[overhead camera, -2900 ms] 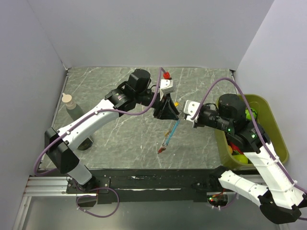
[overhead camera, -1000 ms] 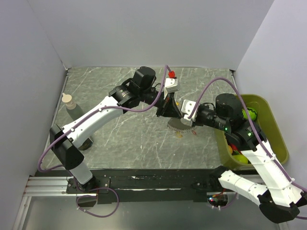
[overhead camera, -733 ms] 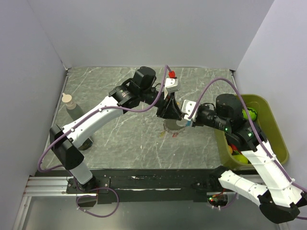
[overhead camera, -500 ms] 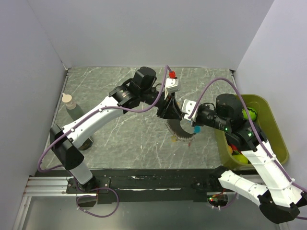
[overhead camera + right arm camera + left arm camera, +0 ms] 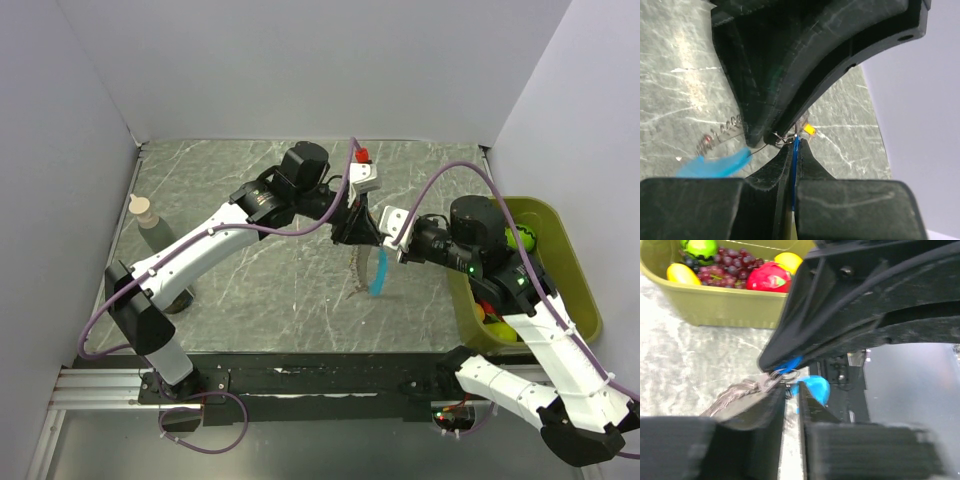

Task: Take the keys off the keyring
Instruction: Remove the key from the keyring.

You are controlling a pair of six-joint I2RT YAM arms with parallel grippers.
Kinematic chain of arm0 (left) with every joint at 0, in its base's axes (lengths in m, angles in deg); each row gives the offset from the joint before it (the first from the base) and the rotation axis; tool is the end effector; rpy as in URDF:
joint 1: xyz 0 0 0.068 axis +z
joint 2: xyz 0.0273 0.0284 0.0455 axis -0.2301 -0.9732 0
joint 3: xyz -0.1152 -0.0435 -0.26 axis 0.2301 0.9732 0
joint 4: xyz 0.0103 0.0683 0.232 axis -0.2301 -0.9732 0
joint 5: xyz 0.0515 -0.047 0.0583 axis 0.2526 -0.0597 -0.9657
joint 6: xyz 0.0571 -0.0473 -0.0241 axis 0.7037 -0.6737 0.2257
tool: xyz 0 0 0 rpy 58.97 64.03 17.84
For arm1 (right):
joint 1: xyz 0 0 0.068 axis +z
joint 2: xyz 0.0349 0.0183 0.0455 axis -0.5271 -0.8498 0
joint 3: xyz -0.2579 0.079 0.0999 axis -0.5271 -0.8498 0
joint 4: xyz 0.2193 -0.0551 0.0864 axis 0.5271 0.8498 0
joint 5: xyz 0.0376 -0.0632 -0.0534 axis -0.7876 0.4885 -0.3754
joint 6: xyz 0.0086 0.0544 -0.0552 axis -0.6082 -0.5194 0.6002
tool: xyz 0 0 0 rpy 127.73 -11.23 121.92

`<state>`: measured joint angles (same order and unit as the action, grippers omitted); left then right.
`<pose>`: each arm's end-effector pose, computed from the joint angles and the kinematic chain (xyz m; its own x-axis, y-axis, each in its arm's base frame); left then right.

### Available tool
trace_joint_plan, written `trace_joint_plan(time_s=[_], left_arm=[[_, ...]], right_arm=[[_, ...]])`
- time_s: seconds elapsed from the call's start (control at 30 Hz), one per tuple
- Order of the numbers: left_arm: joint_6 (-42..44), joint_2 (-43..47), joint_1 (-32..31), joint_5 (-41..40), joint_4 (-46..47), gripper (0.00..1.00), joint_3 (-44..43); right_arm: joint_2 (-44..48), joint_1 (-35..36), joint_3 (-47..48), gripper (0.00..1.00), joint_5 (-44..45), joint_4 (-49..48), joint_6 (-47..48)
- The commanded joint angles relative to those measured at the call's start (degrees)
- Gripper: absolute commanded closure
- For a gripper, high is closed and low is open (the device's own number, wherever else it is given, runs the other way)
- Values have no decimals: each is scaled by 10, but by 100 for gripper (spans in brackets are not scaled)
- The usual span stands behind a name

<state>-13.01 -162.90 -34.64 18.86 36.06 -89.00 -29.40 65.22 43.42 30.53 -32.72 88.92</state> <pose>0.2118 -0.3091 0.4160 -0.2246 0.2850 -0.9318 0.9634 -0.0783 -0.2562 0.1195 0.1050 0.4150 0.3587 -0.5889 -0.7242 -0.7505 0.2793 -0.5989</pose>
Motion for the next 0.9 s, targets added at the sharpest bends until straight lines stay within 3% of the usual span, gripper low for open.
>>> trace_joint_plan(time_s=[0.0, 0.03, 0.07, 0.33, 0.57, 0.87], left_arm=[[-5, -5, -1, -35, 26, 87, -23], [-6, -5, -2, -38, 26, 96, -22], [-7, -5, -2, -40, 27, 99, -20], [34, 4, -2, -16, 11, 99, -17], [112, 22, -3, 50, -47, 99, -28], [197, 41, -28, 67, -122, 99, -38]], right_arm=[[15, 1, 14, 100, -29, -37, -12], [17, 2, 14, 100, -27, -38, -10], [17, 2, 13, 100, -27, -37, -10], [23, 0, 3, 100, -15, -40, -2], [17, -26, 6, 100, -63, -20, -14], [-19, -54, 43, 100, -135, 24, -39]])
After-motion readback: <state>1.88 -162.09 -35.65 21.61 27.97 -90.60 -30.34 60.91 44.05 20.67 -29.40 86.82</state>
